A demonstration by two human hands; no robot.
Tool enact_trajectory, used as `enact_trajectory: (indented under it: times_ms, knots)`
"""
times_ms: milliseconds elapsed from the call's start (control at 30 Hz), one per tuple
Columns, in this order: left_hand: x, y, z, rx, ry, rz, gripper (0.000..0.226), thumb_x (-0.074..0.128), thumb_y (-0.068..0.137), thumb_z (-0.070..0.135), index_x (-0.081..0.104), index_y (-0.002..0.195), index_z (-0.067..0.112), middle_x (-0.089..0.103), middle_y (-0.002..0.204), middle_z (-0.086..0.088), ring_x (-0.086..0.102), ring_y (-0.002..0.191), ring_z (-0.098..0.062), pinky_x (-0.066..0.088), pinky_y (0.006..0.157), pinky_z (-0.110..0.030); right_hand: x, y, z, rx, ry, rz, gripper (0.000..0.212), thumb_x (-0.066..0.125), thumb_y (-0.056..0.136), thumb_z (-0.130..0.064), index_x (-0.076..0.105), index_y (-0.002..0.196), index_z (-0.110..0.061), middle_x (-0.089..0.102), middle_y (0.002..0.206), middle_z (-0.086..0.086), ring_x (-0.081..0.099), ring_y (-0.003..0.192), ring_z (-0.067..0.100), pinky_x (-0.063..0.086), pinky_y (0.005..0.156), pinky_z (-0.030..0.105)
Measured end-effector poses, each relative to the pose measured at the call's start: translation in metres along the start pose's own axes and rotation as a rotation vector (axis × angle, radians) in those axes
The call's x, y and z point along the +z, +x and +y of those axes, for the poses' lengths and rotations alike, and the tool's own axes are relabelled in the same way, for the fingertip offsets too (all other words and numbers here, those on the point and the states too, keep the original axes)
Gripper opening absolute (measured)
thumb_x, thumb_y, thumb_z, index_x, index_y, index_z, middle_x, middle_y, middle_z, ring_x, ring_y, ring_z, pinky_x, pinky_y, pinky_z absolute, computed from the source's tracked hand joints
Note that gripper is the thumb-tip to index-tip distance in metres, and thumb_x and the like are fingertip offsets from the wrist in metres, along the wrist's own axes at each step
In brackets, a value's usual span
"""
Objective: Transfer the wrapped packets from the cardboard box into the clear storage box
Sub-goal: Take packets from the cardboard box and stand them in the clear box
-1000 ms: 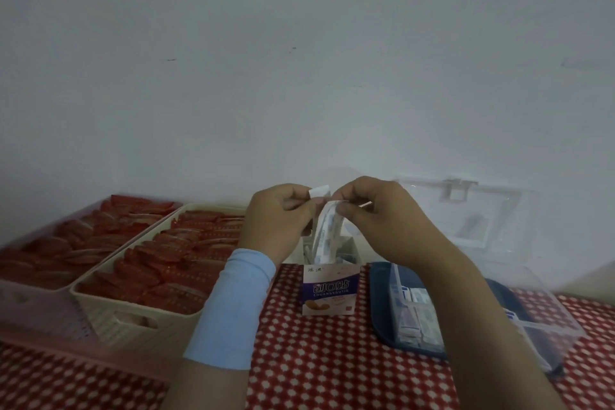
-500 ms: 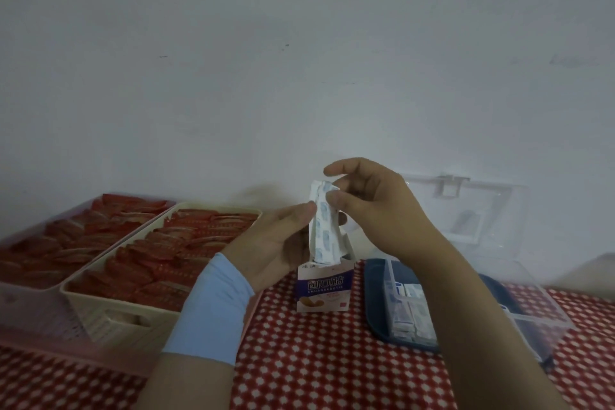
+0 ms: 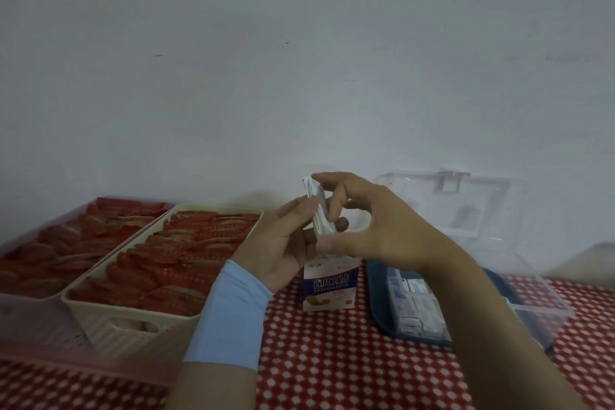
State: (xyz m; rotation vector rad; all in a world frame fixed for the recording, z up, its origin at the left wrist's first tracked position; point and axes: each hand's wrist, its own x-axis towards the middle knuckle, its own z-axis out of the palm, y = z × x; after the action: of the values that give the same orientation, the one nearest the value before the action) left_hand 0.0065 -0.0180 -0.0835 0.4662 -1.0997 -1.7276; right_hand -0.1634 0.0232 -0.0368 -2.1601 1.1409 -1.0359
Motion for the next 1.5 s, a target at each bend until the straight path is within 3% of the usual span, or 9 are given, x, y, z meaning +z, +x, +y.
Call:
enact_trajectory:
  times_ms: [267,400,567,800,1033,1133,1233,1400,1500]
  knots:
    - [0.000,-0.006,0.001,-0.056,-0.035,-0.008,0.033,0.060,0.087,0.024,0.072,0.109,0.002,0.069,0.110,-0.019,0.072,0.091,-0.029,0.061,0.069,-0.033,0.010,0.006,0.004,-0.101,-0.124,0.009,0.040,0.094,0.061,-0.016,0.057,0.076,-0.020,0.060,0.114,-0.014,0.059,0.111,0.001,0.045,0.087,0.010]
    - [0.001,-0.006,0.000,-0.068,-0.002,-0.013,0.035,0.059,0.090,0.025,0.060,0.114,-0.002,0.069,0.117,-0.017,0.069,0.102,-0.029,0.059,0.080,-0.035,0.016,0.010,0.009,-0.128,-0.111,-0.034,0.044,0.094,0.062,-0.021,0.052,0.075,-0.021,0.058,0.103,-0.011,0.061,0.090,0.008,0.058,0.079,0.031]
    - [-0.002,-0.005,-0.002,-0.066,0.065,-0.014,0.043,0.064,0.088,0.028,0.057,0.118,-0.002,0.068,0.119,-0.019,0.069,0.105,-0.029,0.058,0.089,-0.038,0.012,0.009,0.015,-0.098,-0.095,-0.074,0.047,0.094,0.060,-0.026,0.050,0.076,-0.025,0.056,0.102,-0.015,0.059,0.090,0.003,0.058,0.081,0.031]
    - [0.003,-0.007,-0.009,-0.054,0.073,0.028,0.023,0.055,0.093,0.019,0.065,0.095,-0.001,0.072,0.101,-0.018,0.071,0.092,-0.027,0.059,0.080,-0.035,0.011,0.005,0.022,-0.098,-0.064,-0.079,0.046,0.093,0.061,-0.028,0.051,0.079,-0.022,0.056,0.105,-0.017,0.062,0.093,0.006,0.056,0.084,0.029]
    - [0.018,-0.014,-0.007,-0.070,0.040,0.001,0.024,0.055,0.087,0.010,0.076,0.099,0.005,0.073,0.090,-0.020,0.072,0.069,-0.028,0.061,0.059,-0.036,-0.009,0.001,0.022,0.081,0.455,-0.032,0.016,0.058,0.094,-0.008,0.059,0.111,-0.010,0.064,0.100,0.004,0.062,0.085,0.013,0.053,0.076,0.026]
    - [0.031,-0.016,-0.010,-0.099,0.094,-0.018,0.022,0.058,0.087,0.009,0.079,0.091,0.009,0.073,0.086,-0.015,0.071,0.064,-0.025,0.060,0.055,-0.033,-0.023,0.003,0.017,0.155,0.324,-0.026,0.033,0.061,0.097,-0.004,0.060,0.129,-0.015,0.067,0.086,-0.002,0.063,0.073,0.007,0.052,0.073,0.020]
    - [0.038,-0.014,-0.012,-0.159,0.111,-0.040,0.033,0.066,0.083,0.017,0.065,0.112,0.002,0.073,0.090,-0.013,0.070,0.067,-0.023,0.059,0.057,-0.031,-0.041,0.001,0.015,0.187,0.162,-0.133,0.020,0.066,0.095,-0.009,0.073,0.114,-0.013,0.070,0.072,-0.010,0.065,0.074,0.006,0.055,0.085,0.031]
    - [0.057,-0.017,-0.009,-0.217,0.183,-0.057,0.041,0.060,0.085,0.018,0.057,0.122,0.000,0.075,0.096,-0.013,0.074,0.074,-0.025,0.061,0.061,-0.032,-0.063,-0.011,0.009,0.231,0.051,-0.089,0.011,0.071,0.089,-0.006,0.077,0.098,-0.008,0.076,0.092,0.012,0.069,0.084,0.025,0.055,0.091,0.049]
    - [0.072,-0.016,-0.008,-0.162,0.580,0.037,0.016,0.063,0.093,0.014,0.065,0.107,0.005,0.075,0.096,-0.013,0.073,0.077,-0.020,0.060,0.065,-0.031,-0.074,-0.021,0.007,0.268,-0.034,-0.075,0.008,0.071,0.089,-0.005,0.077,0.094,-0.006,0.076,0.084,0.008,0.068,0.075,0.014,0.058,0.085,0.042]
